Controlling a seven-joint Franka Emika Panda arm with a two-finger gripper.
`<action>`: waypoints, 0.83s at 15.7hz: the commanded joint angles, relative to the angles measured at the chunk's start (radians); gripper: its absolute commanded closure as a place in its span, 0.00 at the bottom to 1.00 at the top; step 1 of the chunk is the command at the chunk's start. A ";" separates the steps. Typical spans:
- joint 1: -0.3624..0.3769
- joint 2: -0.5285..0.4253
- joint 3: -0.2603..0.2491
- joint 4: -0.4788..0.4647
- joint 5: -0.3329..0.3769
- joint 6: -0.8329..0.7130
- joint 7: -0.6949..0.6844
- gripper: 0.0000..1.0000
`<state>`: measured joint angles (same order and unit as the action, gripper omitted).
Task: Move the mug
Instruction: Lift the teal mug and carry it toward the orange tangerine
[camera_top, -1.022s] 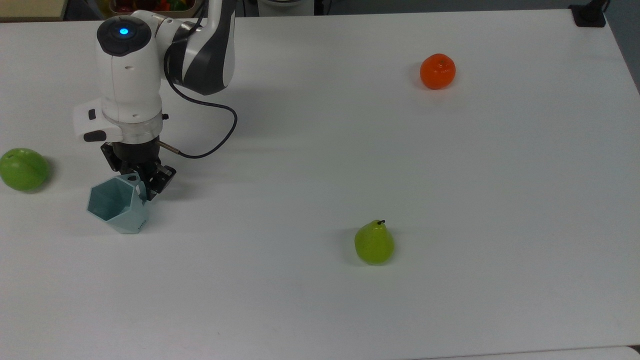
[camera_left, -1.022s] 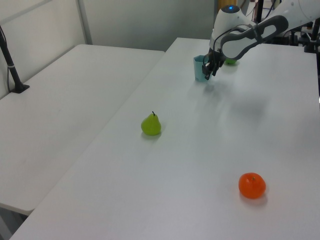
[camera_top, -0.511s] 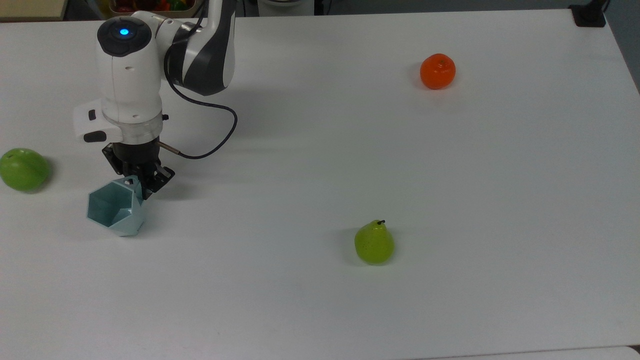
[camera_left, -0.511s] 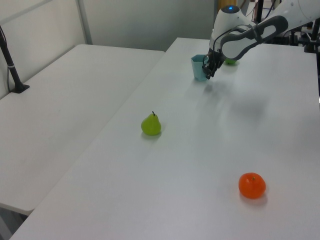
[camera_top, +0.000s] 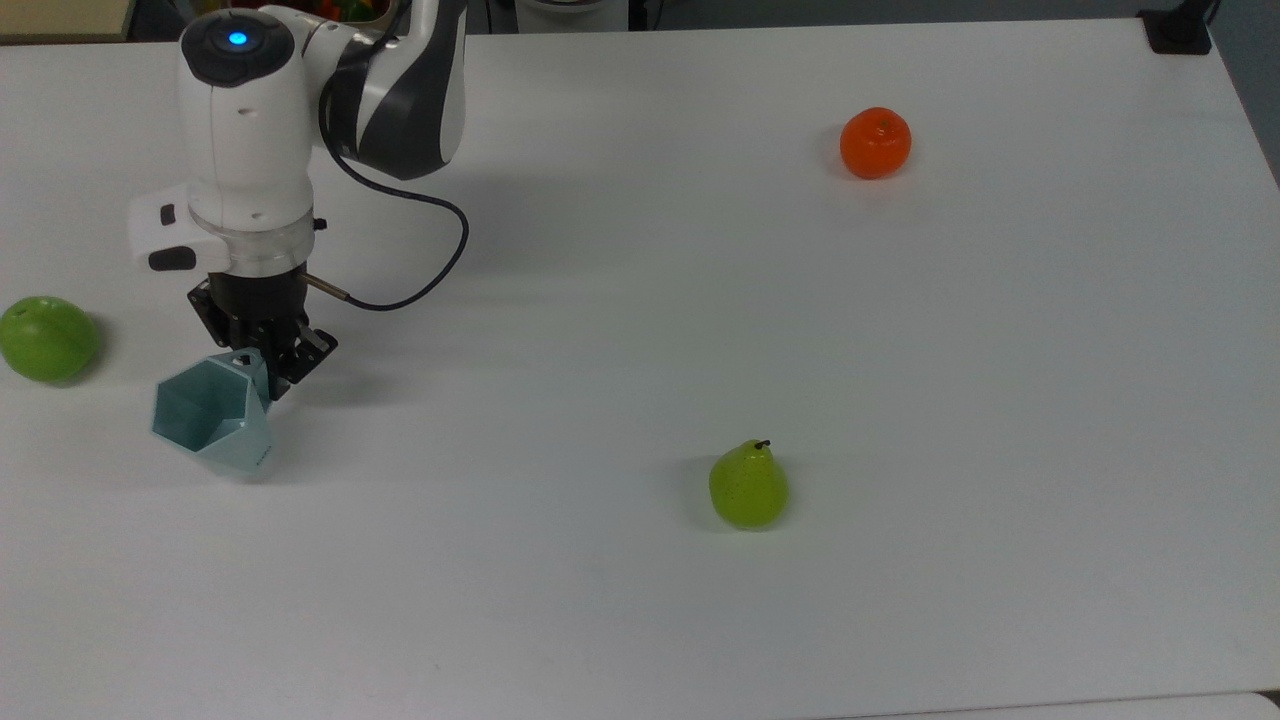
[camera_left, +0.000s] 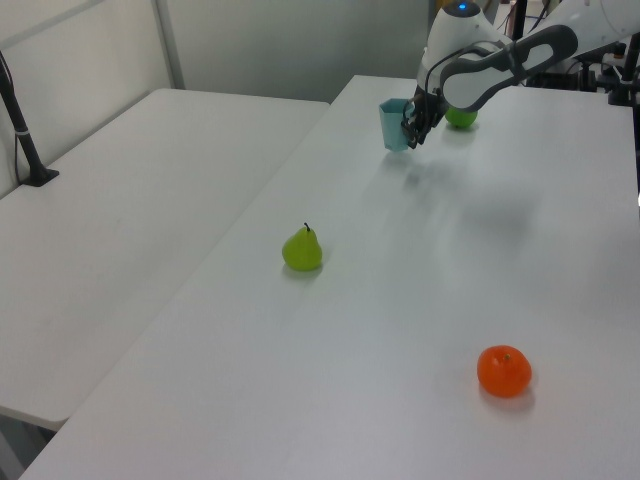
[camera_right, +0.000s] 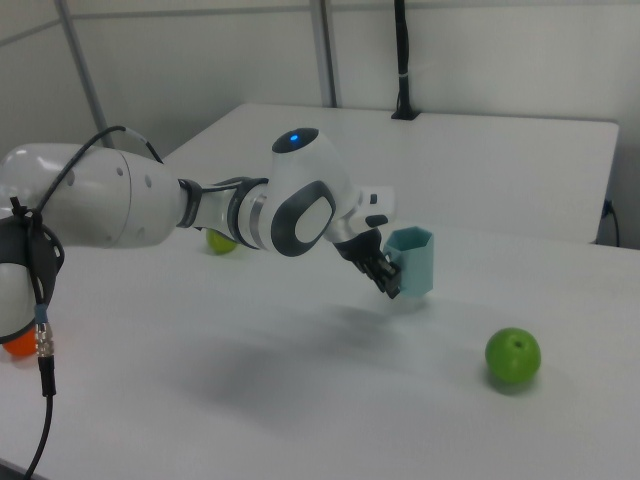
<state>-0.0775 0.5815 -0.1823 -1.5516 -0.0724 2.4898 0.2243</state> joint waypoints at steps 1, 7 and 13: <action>0.002 -0.092 0.006 -0.033 -0.001 0.000 0.021 1.00; 0.010 -0.273 0.070 -0.059 0.002 -0.210 0.006 1.00; 0.015 -0.474 0.161 -0.175 0.011 -0.500 -0.140 1.00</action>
<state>-0.0670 0.2511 -0.0592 -1.5774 -0.0719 2.0840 0.1819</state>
